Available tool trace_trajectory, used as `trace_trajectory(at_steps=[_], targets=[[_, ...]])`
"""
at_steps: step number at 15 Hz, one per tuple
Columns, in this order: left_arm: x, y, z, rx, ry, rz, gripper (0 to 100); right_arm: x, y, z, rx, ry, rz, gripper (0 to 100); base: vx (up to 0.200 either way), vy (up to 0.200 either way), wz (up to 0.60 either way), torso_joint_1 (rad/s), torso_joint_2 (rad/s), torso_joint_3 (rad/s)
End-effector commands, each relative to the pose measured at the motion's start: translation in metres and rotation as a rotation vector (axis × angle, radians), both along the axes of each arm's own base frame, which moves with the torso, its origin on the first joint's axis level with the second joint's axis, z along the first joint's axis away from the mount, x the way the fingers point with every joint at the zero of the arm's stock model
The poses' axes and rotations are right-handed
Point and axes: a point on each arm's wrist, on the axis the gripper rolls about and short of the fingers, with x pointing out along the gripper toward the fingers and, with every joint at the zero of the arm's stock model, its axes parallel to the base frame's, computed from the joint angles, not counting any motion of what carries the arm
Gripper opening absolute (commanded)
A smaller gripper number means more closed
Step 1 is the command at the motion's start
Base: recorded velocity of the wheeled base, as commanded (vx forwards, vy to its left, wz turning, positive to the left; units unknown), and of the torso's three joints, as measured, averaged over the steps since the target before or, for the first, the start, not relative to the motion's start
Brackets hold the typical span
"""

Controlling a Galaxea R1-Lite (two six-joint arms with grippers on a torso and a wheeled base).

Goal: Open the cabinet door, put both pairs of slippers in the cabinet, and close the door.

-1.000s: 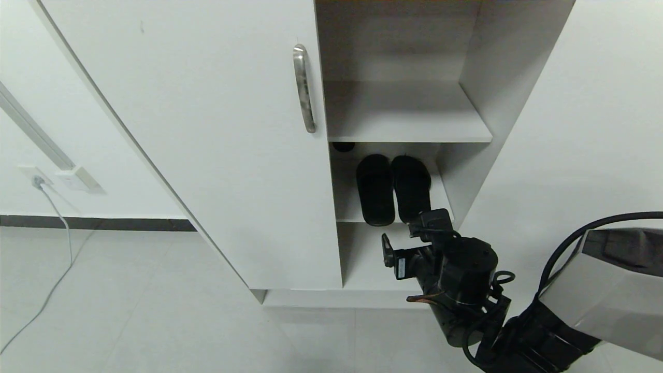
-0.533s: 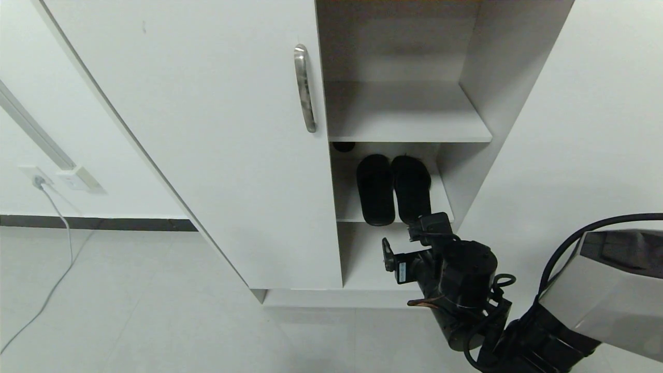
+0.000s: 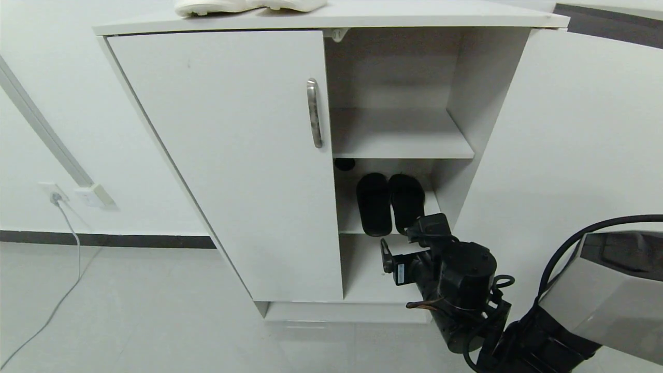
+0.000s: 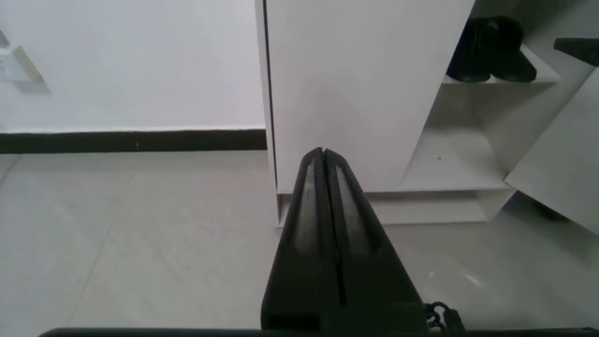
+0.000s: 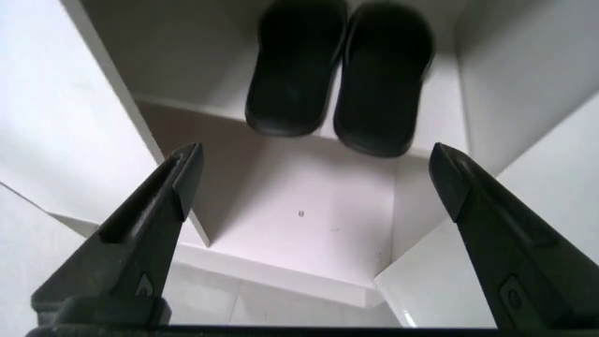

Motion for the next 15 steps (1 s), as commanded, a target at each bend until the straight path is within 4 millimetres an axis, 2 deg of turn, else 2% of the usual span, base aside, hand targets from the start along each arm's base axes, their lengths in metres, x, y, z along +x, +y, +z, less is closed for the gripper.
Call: trace_trajectory(at_steps=[1, 5, 7, 8, 15], targets=[[0.000, 0.000, 0.000, 0.000, 0.001, 0.000, 0, -0.001, 0.000, -0.001, -0.003, 0.003, 0.002, 100, 0.000, 0.000, 0.00, -0.007, 0.01, 0.198], [0.000, 0.000, 0.000, -0.003, 0.001, 0.001, 0, -0.005, -0.003, -0.002, -0.014, 0.010, 0.008, 100, 0.000, 0.000, 0.00, 0.001, 0.00, 0.203], [0.000, 0.000, 0.000, -0.002, 0.001, 0.001, 0, -0.032, -0.010, 0.002, -0.022, 0.022, 0.210, 100, 0.000, 0.000, 0.00, 0.001, 0.00, 0.052], [0.000, 0.000, 0.000, -0.002, 0.001, 0.001, 0, -0.039, -0.014, 0.003, -0.027, 0.031, 0.261, 100, 0.000, 0.000, 0.00, 0.000, 0.00, 0.000], [0.000, 0.000, 0.000, -0.002, 0.001, 0.000, 0, -0.042, -0.012, -0.002, -0.036, 0.046, 0.287, 100, 0.000, 0.000, 0.00, 0.000, 0.00, 0.000]])
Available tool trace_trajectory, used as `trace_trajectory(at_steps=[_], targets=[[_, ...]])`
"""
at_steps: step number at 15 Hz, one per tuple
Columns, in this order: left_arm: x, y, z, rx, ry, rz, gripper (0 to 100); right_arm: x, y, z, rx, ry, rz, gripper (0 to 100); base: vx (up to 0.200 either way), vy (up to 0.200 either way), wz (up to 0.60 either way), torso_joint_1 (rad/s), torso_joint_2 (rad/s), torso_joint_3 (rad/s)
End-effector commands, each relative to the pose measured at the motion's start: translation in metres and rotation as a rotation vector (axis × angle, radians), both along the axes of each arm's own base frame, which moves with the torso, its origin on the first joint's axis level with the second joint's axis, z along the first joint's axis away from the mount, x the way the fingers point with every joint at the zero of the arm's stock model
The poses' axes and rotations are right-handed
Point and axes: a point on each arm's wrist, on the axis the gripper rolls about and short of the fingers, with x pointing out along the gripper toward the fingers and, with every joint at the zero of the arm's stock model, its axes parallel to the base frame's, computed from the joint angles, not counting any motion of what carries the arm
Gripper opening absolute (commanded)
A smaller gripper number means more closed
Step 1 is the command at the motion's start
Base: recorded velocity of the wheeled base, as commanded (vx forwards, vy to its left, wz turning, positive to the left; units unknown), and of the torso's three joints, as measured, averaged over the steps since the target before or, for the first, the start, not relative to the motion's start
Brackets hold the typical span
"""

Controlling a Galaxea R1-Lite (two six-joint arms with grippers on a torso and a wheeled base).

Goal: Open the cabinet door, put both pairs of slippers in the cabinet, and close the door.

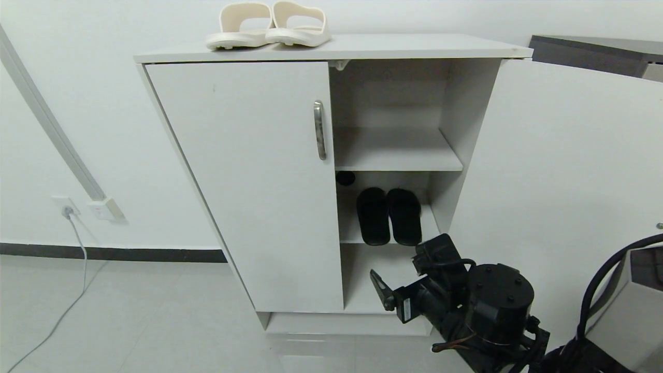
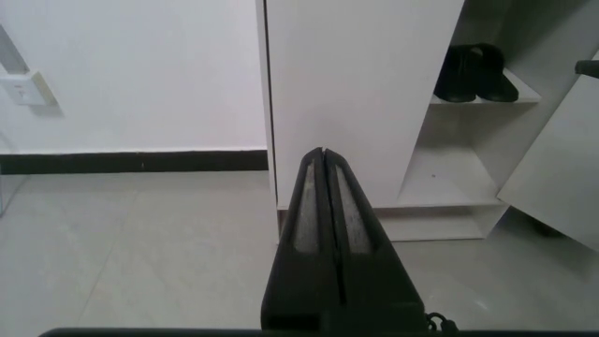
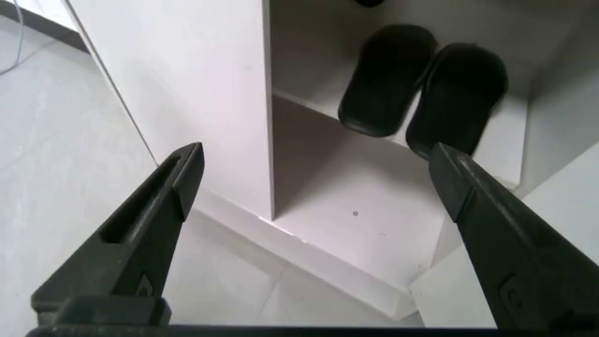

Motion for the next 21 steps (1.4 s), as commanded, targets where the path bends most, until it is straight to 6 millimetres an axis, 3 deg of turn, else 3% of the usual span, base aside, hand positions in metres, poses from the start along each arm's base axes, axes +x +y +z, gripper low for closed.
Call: trace_trajectory(at_steps=[1, 9, 21], targets=[[0.0001, 0.0000, 0.0001, -0.001, 0.001, -0.001, 0, 0.0001, 0.0016, -0.0020, -0.004, 0.003, 0.003, 100, 0.000, 0.000, 0.00, 0.000, 0.00, 0.000], [0.0001, -0.0001, 0.0001, -0.001, 0.001, 0.001, 0, -0.0004, 0.0010, -0.0050, -0.011, 0.010, 0.003, 100, 0.000, 0.000, 0.00, 0.000, 0.00, 0.000], [0.0001, 0.0000, 0.0001, -0.001, 0.001, -0.001, 0, -0.0027, -0.0016, -0.0071, -0.015, 0.013, 0.003, 100, 0.000, 0.200, 0.00, 0.003, 0.00, 0.004]])
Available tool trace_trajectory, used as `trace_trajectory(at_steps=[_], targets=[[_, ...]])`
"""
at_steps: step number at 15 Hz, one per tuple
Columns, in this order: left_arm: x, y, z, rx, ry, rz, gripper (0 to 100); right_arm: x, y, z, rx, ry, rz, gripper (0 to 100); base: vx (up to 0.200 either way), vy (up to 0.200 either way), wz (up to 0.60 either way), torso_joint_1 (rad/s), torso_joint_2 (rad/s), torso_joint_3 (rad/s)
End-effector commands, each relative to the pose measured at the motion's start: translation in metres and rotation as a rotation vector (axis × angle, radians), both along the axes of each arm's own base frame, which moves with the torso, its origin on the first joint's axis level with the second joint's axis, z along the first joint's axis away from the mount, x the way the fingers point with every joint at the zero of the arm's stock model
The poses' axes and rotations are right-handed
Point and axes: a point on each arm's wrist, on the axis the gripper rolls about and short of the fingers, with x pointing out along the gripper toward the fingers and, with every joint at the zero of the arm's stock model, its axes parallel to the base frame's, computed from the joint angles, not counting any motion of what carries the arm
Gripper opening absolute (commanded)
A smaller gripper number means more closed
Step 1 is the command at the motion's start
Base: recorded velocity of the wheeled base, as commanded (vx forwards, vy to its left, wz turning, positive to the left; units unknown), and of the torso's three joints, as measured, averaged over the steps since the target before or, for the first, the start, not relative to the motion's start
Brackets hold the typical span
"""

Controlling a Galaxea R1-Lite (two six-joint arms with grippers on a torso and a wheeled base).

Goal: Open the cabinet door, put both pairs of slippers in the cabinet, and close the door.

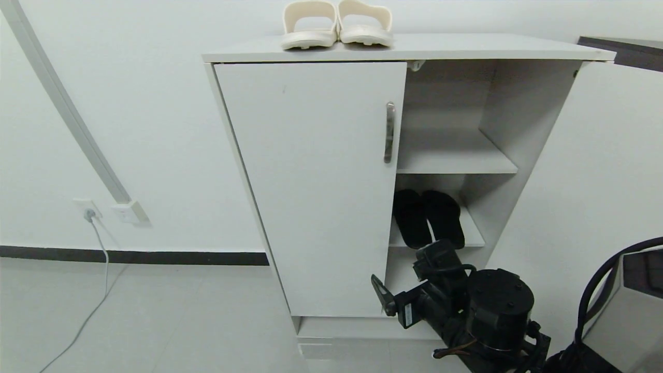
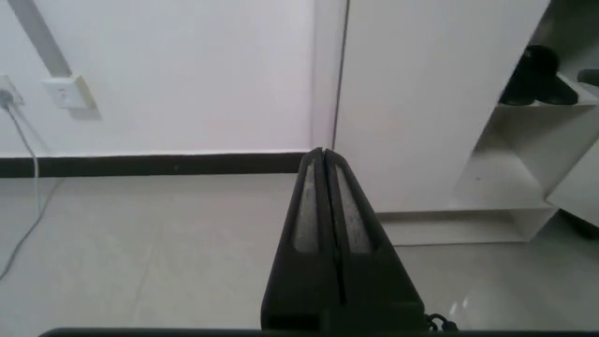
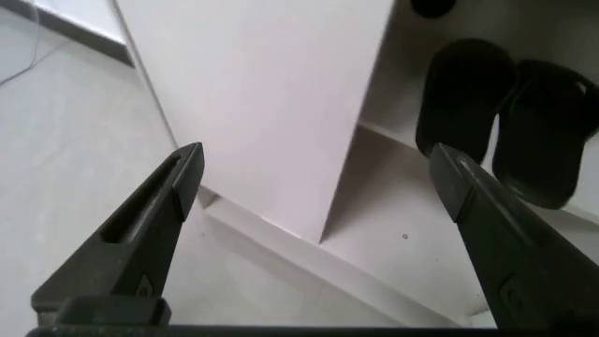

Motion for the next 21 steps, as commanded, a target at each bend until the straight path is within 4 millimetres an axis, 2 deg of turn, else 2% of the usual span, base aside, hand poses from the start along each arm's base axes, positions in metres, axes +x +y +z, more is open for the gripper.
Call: trace_trajectory(at_steps=[1, 4, 21], targets=[[0.0001, 0.0000, 0.0000, 0.002, 0.001, 0.001, 0, 0.0001, 0.0004, -0.0012, -0.003, 0.002, 0.001, 100, 0.000, 0.200, 0.00, 0.007, 0.00, 0.002], [0.0001, 0.0000, 0.0000, 0.000, 0.001, 0.000, 0, -0.0001, -0.0006, -0.0022, -0.008, 0.006, -0.001, 100, 0.000, 0.200, 0.00, 0.002, 0.00, 0.004], [0.0001, 0.0000, 0.0000, 0.000, 0.001, 0.001, 0, -0.0044, -0.0036, -0.0082, -0.015, 0.014, 0.056, 100, 0.000, 0.000, 0.00, 0.000, 0.00, 0.000]])
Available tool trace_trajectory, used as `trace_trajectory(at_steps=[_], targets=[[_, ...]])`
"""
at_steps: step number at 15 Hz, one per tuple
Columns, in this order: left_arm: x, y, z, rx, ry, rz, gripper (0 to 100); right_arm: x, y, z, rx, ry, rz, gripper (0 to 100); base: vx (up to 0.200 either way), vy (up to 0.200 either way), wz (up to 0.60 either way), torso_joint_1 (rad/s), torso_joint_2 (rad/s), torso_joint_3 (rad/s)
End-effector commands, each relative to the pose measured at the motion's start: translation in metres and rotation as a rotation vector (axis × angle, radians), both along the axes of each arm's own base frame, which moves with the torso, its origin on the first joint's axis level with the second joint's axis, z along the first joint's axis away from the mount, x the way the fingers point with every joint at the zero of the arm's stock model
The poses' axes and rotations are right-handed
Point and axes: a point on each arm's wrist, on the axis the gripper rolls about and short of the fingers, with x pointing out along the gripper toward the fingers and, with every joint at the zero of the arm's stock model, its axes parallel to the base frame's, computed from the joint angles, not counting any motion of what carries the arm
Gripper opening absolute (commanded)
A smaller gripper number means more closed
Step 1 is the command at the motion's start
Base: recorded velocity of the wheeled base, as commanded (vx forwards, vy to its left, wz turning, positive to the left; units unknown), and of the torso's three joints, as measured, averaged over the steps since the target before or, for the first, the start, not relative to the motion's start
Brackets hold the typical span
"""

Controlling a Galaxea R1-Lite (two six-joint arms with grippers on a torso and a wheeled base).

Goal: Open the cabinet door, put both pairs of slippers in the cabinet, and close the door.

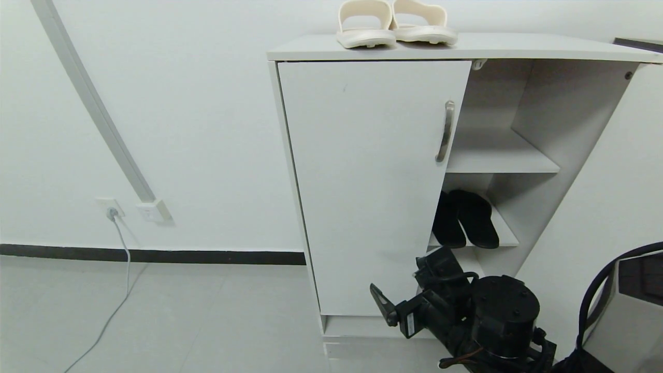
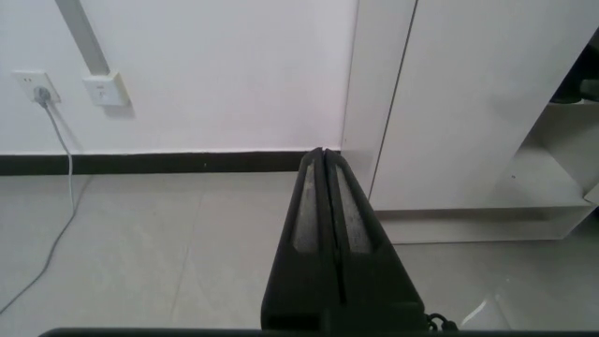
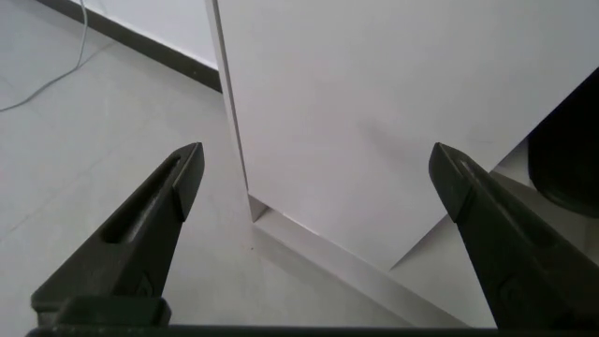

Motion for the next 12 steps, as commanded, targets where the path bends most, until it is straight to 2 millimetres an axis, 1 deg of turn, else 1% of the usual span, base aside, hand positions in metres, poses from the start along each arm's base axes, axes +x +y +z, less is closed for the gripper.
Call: trace_trajectory(at_steps=[1, 8, 10, 12], targets=[[0.0001, 0.0000, 0.0001, 0.000, 0.001, 0.000, 0, 0.0007, 0.0011, -0.0045, -0.010, 0.009, 0.001, 100, 0.000, 0.000, 0.00, 0.000, 0.00, 0.000], [0.0001, 0.0000, 0.0001, 0.000, 0.001, 0.000, 0, 0.0012, 0.0016, -0.0067, -0.009, 0.008, 0.001, 100, 0.000, 0.000, 0.00, 0.000, 0.00, 0.000], [0.0001, 0.0000, 0.0001, 0.000, 0.001, 0.001, 0, 0.0012, 0.0017, -0.0072, -0.010, 0.009, 0.001, 100, 0.000, 0.000, 0.00, 0.000, -0.23, -0.259], [0.0001, 0.0000, 0.0001, 0.000, 0.001, 0.000, 0, 0.0012, 0.0017, -0.0074, -0.011, 0.010, 0.001, 100, 0.000, 0.000, 0.00, 0.022, -0.20, -0.356]])
